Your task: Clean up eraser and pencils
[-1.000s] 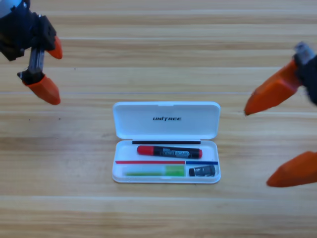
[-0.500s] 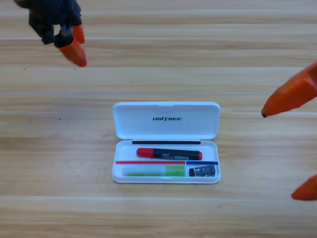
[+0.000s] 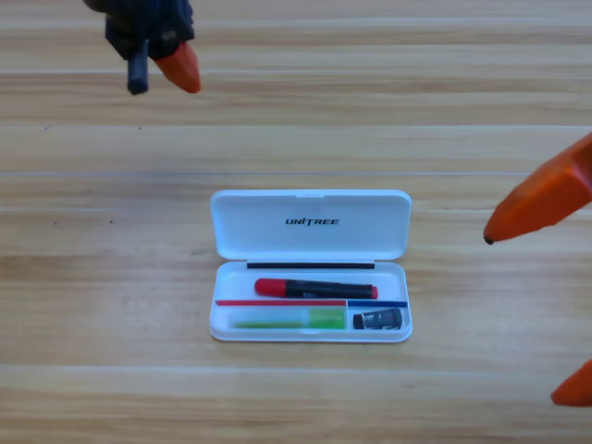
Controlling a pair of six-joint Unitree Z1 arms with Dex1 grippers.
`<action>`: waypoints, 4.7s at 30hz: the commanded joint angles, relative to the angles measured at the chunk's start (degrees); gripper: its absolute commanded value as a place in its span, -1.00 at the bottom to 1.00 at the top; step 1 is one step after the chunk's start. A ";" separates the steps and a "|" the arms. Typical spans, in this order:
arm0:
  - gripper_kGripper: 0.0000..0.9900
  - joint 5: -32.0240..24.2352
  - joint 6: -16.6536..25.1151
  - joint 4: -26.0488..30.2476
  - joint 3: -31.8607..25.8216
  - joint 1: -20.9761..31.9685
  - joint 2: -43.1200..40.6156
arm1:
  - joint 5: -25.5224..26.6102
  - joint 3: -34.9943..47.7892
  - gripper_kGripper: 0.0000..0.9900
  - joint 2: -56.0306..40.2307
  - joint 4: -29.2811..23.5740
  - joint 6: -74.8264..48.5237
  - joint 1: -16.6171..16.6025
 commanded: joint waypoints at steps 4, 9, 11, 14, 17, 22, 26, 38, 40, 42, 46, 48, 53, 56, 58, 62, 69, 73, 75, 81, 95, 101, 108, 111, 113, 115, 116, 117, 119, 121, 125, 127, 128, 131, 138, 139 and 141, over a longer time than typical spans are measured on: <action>-1.00 -3.09 -0.44 -2.73 1.56 0.91 7.71 | 1.63 2.07 0.86 1.28 -2.18 0.46 -1.66; -1.00 -4.32 -0.88 -4.14 2.44 0.91 10.43 | 1.89 2.15 0.86 1.36 -2.18 0.46 -1.66; -1.00 -4.67 -1.06 -4.75 2.88 0.91 11.22 | 1.89 2.15 0.86 1.36 -2.18 0.37 -1.66; -1.00 -5.47 -1.32 -5.45 3.76 0.91 12.10 | 1.89 2.15 0.86 1.36 -2.18 0.37 -1.66; -1.00 -6.08 -1.32 -5.89 4.55 0.91 13.07 | 1.89 2.24 0.86 1.36 -2.18 0.37 -1.66; -1.00 -7.31 -1.59 -7.04 6.22 0.91 13.77 | 1.98 2.24 0.86 1.36 -2.18 0.37 -1.66; -1.00 -8.10 -1.94 -7.04 6.66 0.82 13.77 | 1.98 2.15 0.86 1.54 -2.26 0.46 -1.66; -1.00 -10.04 -3.17 -6.68 8.06 -0.41 12.19 | 1.98 2.07 0.86 1.98 -2.35 0.46 -1.66; -1.00 -10.39 -3.26 -6.60 8.24 -0.58 11.84 | 1.98 1.98 0.86 2.07 -2.35 0.46 -1.66; -1.00 -10.74 -3.43 -6.60 8.50 -0.76 11.49 | 1.98 1.98 0.86 2.16 -2.35 0.46 -1.66; -1.00 -10.92 -3.61 -6.51 8.85 -1.46 10.87 | 1.98 1.98 0.86 2.42 -2.44 0.46 -1.66; -1.00 -11.53 -3.78 -6.51 8.94 -1.81 10.61 | 1.98 1.98 0.86 2.51 -2.53 0.46 -1.66; -1.00 -13.46 -4.13 -6.60 9.12 -2.43 10.52 | 1.98 1.98 0.86 2.51 -2.53 0.46 -1.66; -1.00 -14.17 -4.05 -6.95 9.47 -2.60 10.52 | 1.98 1.98 0.86 2.60 -2.44 0.46 -1.66; -1.00 -14.61 -4.05 -7.48 10.00 -2.60 10.43 | 1.98 1.98 0.86 2.60 -2.53 0.46 -1.66; -1.00 -15.66 -3.87 -9.41 12.19 -2.60 9.99 | 1.98 1.98 0.86 2.68 -2.53 0.46 -1.66; -1.00 -16.36 -3.70 -11.78 15.01 -2.60 9.29 | 1.98 1.98 0.86 2.77 -2.53 0.46 -1.66; -1.00 -16.72 -3.70 -12.22 15.89 -2.69 8.76 | 1.98 1.98 0.86 2.77 -2.53 0.46 -1.66; -1.00 -16.89 -3.78 -12.31 16.15 -2.78 8.58 | 1.98 1.98 0.86 2.77 -2.53 0.46 -1.66; -1.00 -17.42 -3.78 -13.45 18.79 -3.48 6.91 | 1.98 1.98 0.86 2.95 -2.53 0.46 -1.66; -1.00 -17.95 -3.78 -16.62 24.94 -6.12 3.22 | 1.98 1.89 0.86 3.47 -2.53 0.46 -1.66; -1.00 -17.95 -3.70 -18.90 27.40 -6.82 3.40 | 2.07 1.89 0.86 3.65 -2.53 0.46 -1.66; -1.00 -17.86 -3.87 -20.75 28.72 -7.88 3.75 | 2.07 1.89 0.86 3.65 -2.53 0.46 -1.66; -1.00 -17.86 -4.13 -21.10 29.16 -8.32 3.93 | 2.07 1.89 0.86 3.65 -2.53 0.46 -1.66; -1.00 -17.77 -4.22 -21.45 29.51 -8.67 3.93 | 2.07 1.89 0.86 3.65 -2.53 0.46 -1.66; -1.00 -17.77 -4.40 -21.98 30.12 -9.02 3.93 | 1.98 1.89 0.86 3.74 -2.53 0.46 -1.66; -1.00 -17.77 -4.40 -22.42 30.65 -9.11 3.93 | 2.07 1.89 0.86 3.74 -2.53 0.46 -1.66; -1.00 -17.77 -4.49 -22.68 31.00 -9.20 4.10 | 2.07 1.89 0.86 3.83 -2.53 0.46 -1.66; -1.00 -17.77 -4.66 -23.47 31.88 -9.46 4.19 | 2.07 1.89 0.86 3.83 -2.53 0.46 -1.66; -1.00 -17.68 -4.75 -24.09 32.41 -9.72 4.19 | 2.07 1.80 0.86 3.91 -2.53 0.46 -1.66; -1.00 -17.33 -4.93 -24.61 33.02 -10.25 4.19 | 2.07 1.80 0.86 4.09 -2.53 0.46 -1.66; -1.00 -17.24 -5.28 -24.88 33.11 -10.51 4.19 | 2.07 1.80 0.86 4.27 -2.53 0.46 -1.66; -1.00 -17.16 -5.28 -25.05 33.11 -10.60 4.28 | 2.07 1.71 0.86 4.27 -2.53 0.46 -1.66; -1.00 -16.89 -5.37 -25.41 33.29 -10.69 4.45 | 2.07 1.71 0.86 4.27 -2.53 0.46 -1.66; -1.00 -16.45 -5.45 -26.20 33.55 -10.95 5.25 | 2.07 1.71 0.86 4.27 -2.53 0.46 -1.66; -1.00 -16.45 -5.45 -26.37 33.73 -10.95 5.33 | 2.07 1.71 0.86 4.27 -2.53 0.46 -1.66; -1.00 -16.36 -5.45 -26.64 33.90 -10.95 5.60 | 2.07 1.80 0.86 4.27 -2.53 0.46 -1.66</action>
